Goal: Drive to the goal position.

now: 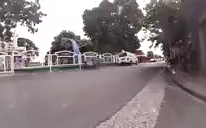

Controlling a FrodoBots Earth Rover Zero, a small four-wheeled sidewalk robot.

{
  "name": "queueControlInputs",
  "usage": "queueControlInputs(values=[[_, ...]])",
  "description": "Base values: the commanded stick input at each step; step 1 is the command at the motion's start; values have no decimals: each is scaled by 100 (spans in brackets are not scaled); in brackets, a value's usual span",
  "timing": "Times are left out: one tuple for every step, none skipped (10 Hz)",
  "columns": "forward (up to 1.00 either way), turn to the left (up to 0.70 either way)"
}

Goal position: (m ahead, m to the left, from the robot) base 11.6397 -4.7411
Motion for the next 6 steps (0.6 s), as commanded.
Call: queueControlInputs(values=[[70, -29], [70, -35], [70, -35], [70, -35], [70, -26], [70, -5]])
